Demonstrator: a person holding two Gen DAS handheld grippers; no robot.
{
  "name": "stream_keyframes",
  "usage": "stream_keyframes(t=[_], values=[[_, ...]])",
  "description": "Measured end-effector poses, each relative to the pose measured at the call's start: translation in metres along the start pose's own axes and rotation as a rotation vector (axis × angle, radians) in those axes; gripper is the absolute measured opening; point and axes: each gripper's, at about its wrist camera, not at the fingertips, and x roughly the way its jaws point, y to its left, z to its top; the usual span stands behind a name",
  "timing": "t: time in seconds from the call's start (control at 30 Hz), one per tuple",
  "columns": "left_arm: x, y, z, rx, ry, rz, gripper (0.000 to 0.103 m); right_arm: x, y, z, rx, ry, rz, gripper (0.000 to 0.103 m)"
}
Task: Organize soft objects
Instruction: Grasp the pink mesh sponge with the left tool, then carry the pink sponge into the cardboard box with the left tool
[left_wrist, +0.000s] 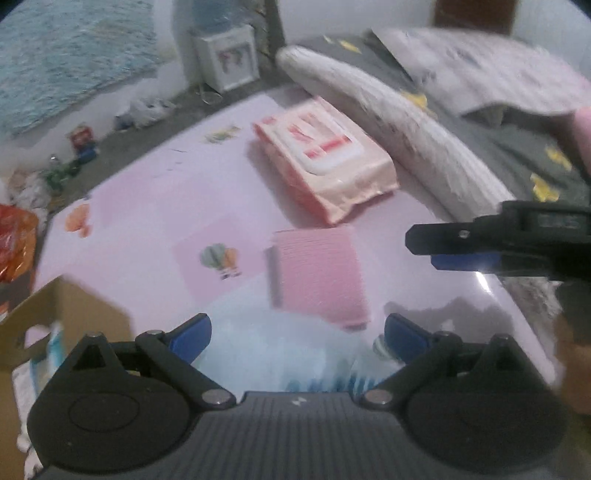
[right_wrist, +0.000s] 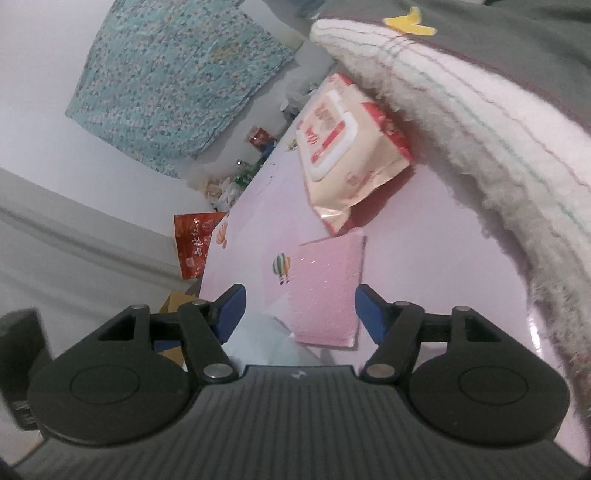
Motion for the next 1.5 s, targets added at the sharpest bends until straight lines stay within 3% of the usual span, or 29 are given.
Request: stream_keyframes(t=[0.17, 0.37, 0.8, 0.93, 1.17, 1.5], values=[[0.052, -0.017, 0.021, 0.016, 0.082, 0.004, 0.101, -0.009, -0.023, 0.006, 0.051, -0.008, 0.04, 0.067], [0.092, -0.021, 0.04, -0.043, 0.137, -0.02, 0.101, -0.024, -0.034, 0.006, 0.051, -0.015, 0.064, 0.071], [0.129, -0.001, 0.044, -0.206, 0.227, -0.02, 0.098, -0.059, -0.006, -0.003, -0.075, -0.018, 0.129, 0.076], [0.12, 0.0, 0.041, -0.195, 0.172, -0.008, 0.083, -0.064, -0.001, -0.006, -0.097, -0.017, 0.134, 0.077], [0.089, 0.013, 0.031, -0.254, 0.086, -0.062, 0.082, -0.082, 0.014, -0.013, -0.143, -0.046, 0.137, 0.077], [0.006, 0.032, 0.017, -0.392, -0.12, -0.253, 0.082, -0.136, 0.042, -0.048, -0.251, -0.114, 0.137, 0.077]])
